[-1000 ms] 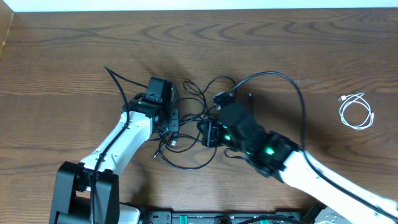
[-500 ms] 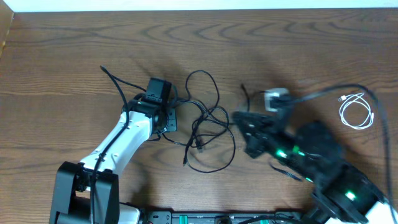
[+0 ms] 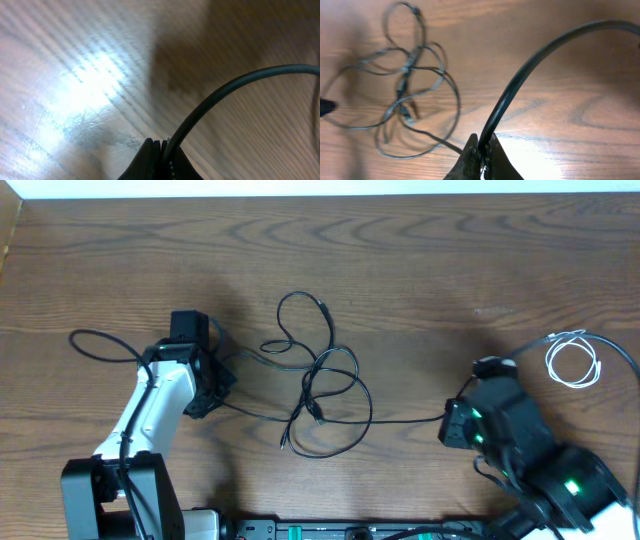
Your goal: Untangle cables
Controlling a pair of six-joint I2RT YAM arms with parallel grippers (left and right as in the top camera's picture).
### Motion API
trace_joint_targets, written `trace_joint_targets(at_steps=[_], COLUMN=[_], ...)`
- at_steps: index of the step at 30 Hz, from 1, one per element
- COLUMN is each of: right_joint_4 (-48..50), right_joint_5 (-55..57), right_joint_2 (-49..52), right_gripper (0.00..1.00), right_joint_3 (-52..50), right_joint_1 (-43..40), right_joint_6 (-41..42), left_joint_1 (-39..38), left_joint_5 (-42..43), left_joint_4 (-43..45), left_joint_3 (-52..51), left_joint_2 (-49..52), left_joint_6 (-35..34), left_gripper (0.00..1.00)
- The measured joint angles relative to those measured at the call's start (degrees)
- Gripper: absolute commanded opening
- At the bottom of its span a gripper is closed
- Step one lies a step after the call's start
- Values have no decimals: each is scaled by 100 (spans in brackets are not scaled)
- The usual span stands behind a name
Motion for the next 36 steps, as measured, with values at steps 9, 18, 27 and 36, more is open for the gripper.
trace_joint_targets(at_steps=[9, 18, 27, 36], right_joint_4=[-651, -697, -201, 1266], right_joint_5=[39, -621, -1757, -2332], right_joint_2=[1954, 3508, 3602, 3777], right_gripper=[1, 5, 60, 35], right_joint_3=[4, 105, 1283, 1298], right_joint_1=[-214, -730, -732, -229], right_joint_6=[155, -326, -911, -870], left_joint_1=[531, 719, 717, 717], left_joint_5=[15, 286, 927, 1270], left_joint_4=[-203, -44, 240, 367], left_joint_3=[-94, -299, -299, -299], left_joint_2=[-2, -2, -2, -2], left_joint_6=[-693, -957, -374, 7], left_gripper=[7, 13, 35, 44])
